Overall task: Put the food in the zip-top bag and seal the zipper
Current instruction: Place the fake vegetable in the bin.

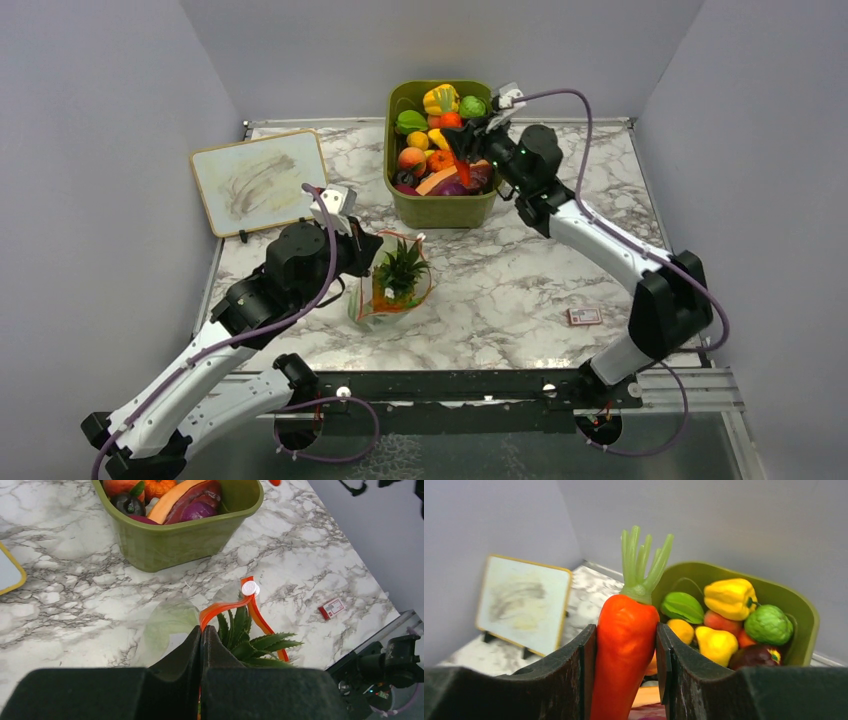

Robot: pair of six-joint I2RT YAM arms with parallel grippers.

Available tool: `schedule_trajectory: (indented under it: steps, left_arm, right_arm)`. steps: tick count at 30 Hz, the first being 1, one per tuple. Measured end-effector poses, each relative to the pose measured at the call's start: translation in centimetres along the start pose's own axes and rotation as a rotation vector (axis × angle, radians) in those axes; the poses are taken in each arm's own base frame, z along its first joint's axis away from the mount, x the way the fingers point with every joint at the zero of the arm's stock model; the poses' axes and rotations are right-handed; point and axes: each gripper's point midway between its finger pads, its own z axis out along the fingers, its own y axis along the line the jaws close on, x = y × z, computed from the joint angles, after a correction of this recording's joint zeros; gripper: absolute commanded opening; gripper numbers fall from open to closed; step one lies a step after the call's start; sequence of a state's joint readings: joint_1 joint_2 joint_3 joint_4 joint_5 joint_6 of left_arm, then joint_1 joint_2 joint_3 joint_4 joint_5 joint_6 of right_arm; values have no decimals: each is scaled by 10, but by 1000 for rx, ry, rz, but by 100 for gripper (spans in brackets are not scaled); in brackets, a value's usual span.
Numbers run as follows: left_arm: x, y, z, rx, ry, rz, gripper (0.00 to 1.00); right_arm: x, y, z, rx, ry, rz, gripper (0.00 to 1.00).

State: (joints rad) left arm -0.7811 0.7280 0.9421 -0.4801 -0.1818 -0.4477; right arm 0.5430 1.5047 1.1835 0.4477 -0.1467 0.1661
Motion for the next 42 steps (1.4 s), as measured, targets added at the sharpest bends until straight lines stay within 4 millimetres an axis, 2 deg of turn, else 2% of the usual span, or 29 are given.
schedule_trajectory:
  steps: [4, 9, 13, 18, 22, 26, 31, 36, 42]
  left_arm:
    - [0, 4, -6, -6, -5, 42, 0]
    - [-4, 12, -11, -34, -23, 85, 0]
    - [-4, 19, -11, -68, -27, 107, 0]
    - [-3, 27, -8, -109, -18, 130, 0]
    - [-1, 30, -3, -128, -7, 142, 0]
    - [-1, 30, 0, -132, -5, 148, 0]
    - [-1, 29, 4, -133, -3, 156, 0]
    - [-1, 28, 8, -132, -2, 158, 0]
    - [-1, 28, 8, -131, -4, 157, 0]
  right_arm:
    - [50, -23, 34, 60, 102, -52, 29]
    - [105, -40, 60, 94, 204, -77, 30]
    - [137, -55, 87, 127, 249, -95, 32]
    - [179, -77, 107, 195, 314, -129, 35]
    - [208, -94, 117, 233, 370, -145, 46]
    - [220, -99, 123, 234, 411, -140, 60]
    - [212, -83, 130, 136, 410, -103, 69]
    - [213, -60, 130, 13, 435, -63, 71]
    - [206, -51, 134, -42, 442, -63, 79]
